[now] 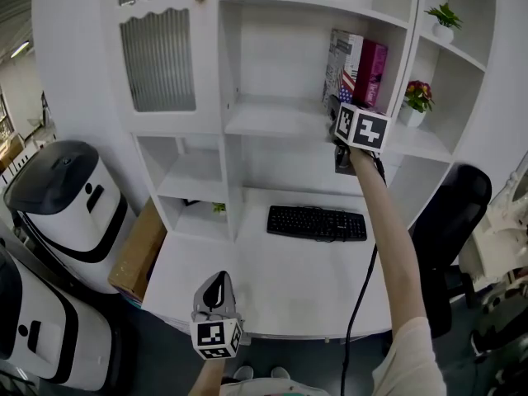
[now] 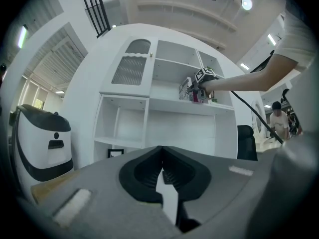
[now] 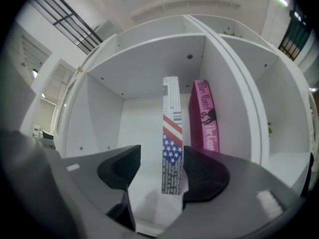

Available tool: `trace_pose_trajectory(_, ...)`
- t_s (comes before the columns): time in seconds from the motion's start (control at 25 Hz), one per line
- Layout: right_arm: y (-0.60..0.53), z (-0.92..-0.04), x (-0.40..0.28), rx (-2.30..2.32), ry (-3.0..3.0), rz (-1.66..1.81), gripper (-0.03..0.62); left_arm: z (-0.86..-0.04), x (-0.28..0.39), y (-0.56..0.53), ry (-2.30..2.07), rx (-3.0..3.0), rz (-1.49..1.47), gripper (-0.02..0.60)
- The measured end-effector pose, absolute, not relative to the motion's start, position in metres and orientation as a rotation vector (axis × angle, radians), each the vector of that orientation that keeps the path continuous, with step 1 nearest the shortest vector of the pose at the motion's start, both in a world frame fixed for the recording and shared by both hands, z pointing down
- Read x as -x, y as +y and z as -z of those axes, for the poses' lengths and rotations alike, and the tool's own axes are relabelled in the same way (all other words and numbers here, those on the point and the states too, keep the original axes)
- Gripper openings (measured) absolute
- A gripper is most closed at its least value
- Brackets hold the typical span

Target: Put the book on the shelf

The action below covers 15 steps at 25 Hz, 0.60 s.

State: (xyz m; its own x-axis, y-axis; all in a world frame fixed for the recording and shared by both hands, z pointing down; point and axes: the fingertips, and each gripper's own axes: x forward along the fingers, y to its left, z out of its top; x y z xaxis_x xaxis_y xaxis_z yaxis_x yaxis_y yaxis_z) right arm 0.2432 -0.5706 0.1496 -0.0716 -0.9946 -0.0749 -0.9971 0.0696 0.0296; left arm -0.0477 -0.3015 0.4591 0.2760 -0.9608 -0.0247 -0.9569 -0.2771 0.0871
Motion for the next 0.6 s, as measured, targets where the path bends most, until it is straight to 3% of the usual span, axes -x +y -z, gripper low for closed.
trace_pose_trajectory(0.2,-0.528,-0.133,-0.227,2.073,2.305,-0.324,0.240,-0.451,0.036,-0.296,-1.833,-2.496,0.129,0.002)
trace_pose_trajectory(0.32,-0.487,-0.125,-0.214,2.002,2.299,-0.461,0.168,-0.448,0.030,-0.293,-1.822,-2.514,0.141,0.002)
trace_pose_trajectory(0.48,-0.427,-0.129,-0.204,1.922,2.254,-0.597,0.019,-0.442,0.023,-0.289,-1.809,-2.540,0.154,0.002)
trace_pose_trajectory(0.6,-0.383,-0.142,-0.198,1.866,2.218,-0.680,-0.002,-0.432,0.020,-0.287,-1.807,-2.569,0.178,0.002)
